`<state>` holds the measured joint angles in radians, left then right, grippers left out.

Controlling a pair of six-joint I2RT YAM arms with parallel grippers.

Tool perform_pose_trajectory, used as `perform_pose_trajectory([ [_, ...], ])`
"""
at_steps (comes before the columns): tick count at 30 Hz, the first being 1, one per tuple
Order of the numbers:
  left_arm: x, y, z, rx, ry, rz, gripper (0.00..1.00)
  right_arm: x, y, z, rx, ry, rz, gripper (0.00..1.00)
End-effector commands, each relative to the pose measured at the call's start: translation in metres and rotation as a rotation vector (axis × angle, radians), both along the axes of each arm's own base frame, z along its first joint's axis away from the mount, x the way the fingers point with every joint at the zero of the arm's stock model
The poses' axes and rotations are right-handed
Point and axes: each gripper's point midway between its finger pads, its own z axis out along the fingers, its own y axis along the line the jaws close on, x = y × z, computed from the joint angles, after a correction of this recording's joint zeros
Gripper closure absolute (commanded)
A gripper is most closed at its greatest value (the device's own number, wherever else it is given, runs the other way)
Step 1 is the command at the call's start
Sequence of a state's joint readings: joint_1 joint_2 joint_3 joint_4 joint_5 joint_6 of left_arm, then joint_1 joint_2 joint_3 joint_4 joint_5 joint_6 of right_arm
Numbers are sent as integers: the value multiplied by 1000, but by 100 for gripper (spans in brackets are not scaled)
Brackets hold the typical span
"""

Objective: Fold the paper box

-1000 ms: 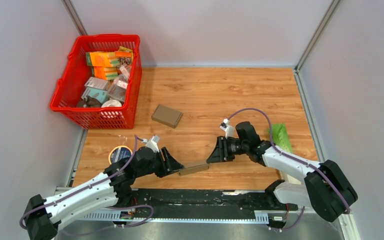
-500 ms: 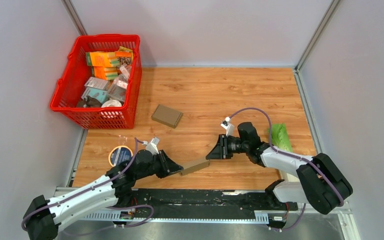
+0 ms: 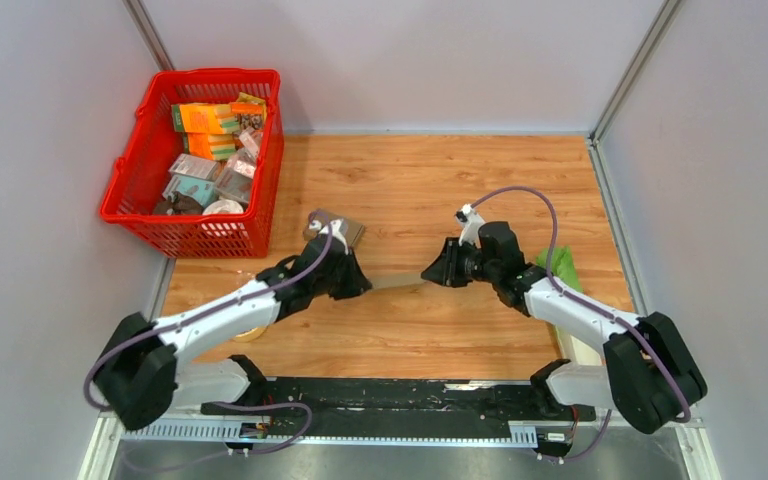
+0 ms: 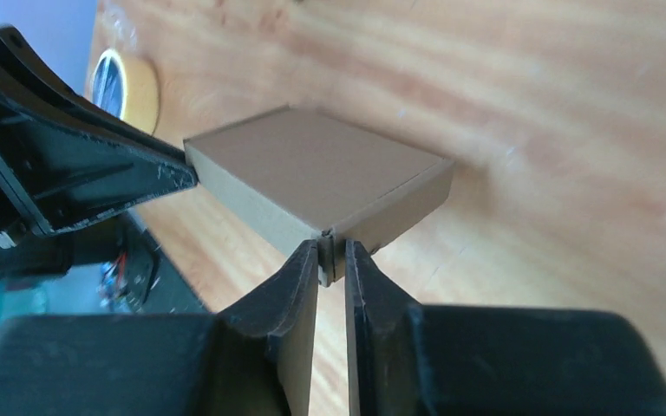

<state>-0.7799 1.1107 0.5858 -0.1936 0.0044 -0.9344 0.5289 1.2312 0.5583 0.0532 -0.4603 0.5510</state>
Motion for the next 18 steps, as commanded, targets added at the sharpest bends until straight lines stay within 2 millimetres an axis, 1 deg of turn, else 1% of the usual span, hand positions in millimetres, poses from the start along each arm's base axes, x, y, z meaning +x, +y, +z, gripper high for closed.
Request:
perform_pose_trajectory([
  [1, 71, -18, 41, 138, -233, -101, 90, 51, 8, 27, -23, -250, -4, 89],
  [2, 77, -17, 32, 187, -216, -98, 90, 57, 11, 20, -40, -251, -4, 88],
  [3, 79, -16, 30, 209, -211, -100, 90, 63, 13, 22, -42, -252, -12, 88],
  [4, 79, -13, 25, 224, -206, -98, 89, 63, 15, 19, -45, -236, -9, 83],
  [5, 80, -8, 21, 249, -206, -78, 89, 60, 15, 12, -57, -212, -9, 77],
  [6, 76, 0, 15, 278, -188, -71, 83, 54, 18, 7, -74, -193, -5, 68],
  [7, 69, 11, 3, 312, -168, -64, 78, 54, 15, 1, -108, -179, -22, 53],
  [8, 67, 19, 4, 320, -182, -38, 70, 44, 10, -11, -152, -118, -22, 46],
  [9, 61, 27, 0, 335, -177, -31, 51, 40, 6, -16, -171, -75, -45, 36],
  [10, 54, 37, -7, 368, -164, -34, 39, 35, 3, -19, -185, -33, -48, 23],
  [11, 42, 50, -7, 406, -135, -43, 37, 25, 0, -25, -199, 23, -24, 21],
  [12, 37, 57, -5, 428, -125, -44, 37, 14, 5, -25, -173, 57, 23, 19],
  [13, 30, 63, -5, 438, -116, -53, 36, 10, 6, -25, -171, 77, 36, 18],
  [14, 21, 69, 4, 423, -130, -60, 36, 4, 1, -29, -193, 112, 35, 18],
  [15, 15, 75, 7, 428, -132, -58, 37, 3, -5, -32, -221, 118, 14, 17],
  [16, 9, 78, 11, 414, -133, -62, 39, 3, -10, -31, -246, 111, 1, 17],
  [17, 1, 82, 27, 376, -169, -67, 42, 0, -19, -21, -278, 106, -21, 17],
  [18, -4, 81, 36, 346, -189, -79, 44, 5, -30, -17, -334, 75, -73, 17],
])
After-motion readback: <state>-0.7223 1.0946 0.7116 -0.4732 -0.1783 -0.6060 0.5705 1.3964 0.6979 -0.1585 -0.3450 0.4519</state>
